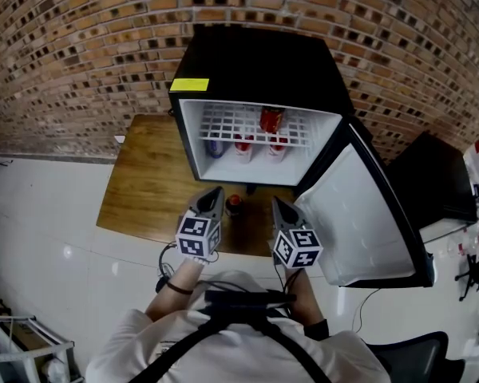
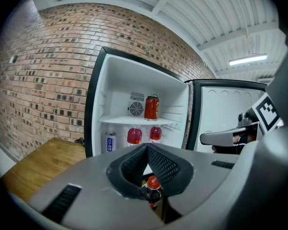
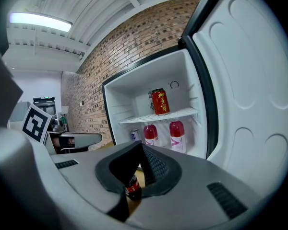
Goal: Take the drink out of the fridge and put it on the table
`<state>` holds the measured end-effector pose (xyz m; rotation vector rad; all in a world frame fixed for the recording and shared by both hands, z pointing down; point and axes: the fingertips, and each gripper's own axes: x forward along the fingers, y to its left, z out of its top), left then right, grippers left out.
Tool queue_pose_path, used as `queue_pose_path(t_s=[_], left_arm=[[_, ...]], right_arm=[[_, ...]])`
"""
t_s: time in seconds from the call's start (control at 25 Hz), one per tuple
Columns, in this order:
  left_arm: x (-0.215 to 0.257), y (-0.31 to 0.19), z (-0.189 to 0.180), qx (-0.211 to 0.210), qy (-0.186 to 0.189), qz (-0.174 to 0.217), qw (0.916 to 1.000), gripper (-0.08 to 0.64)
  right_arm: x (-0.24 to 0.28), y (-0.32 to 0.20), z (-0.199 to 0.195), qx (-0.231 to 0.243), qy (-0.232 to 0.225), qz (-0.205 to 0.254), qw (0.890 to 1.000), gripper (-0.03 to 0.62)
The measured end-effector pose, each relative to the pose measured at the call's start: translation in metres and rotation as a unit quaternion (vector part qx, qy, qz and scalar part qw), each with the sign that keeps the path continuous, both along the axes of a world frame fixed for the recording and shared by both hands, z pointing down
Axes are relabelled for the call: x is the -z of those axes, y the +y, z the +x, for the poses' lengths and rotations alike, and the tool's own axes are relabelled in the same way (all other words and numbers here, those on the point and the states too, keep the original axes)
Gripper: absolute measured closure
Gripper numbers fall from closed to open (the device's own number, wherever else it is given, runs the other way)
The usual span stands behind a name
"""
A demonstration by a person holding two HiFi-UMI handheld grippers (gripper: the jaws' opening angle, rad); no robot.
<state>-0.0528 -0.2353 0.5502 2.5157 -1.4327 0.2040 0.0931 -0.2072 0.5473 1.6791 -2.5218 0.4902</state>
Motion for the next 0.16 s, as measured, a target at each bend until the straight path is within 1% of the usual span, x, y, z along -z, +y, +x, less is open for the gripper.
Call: queue_pose_path(t_s=[0.16], left_arm=[[-0.0045,-0.0003,-0.0016,0.0,0.001,-0.004,1.0,0.558]], right_arm=[[-0.0014,-0.0005,-0.0011,-0.001,0.0,-0.002,1.0,0.58]])
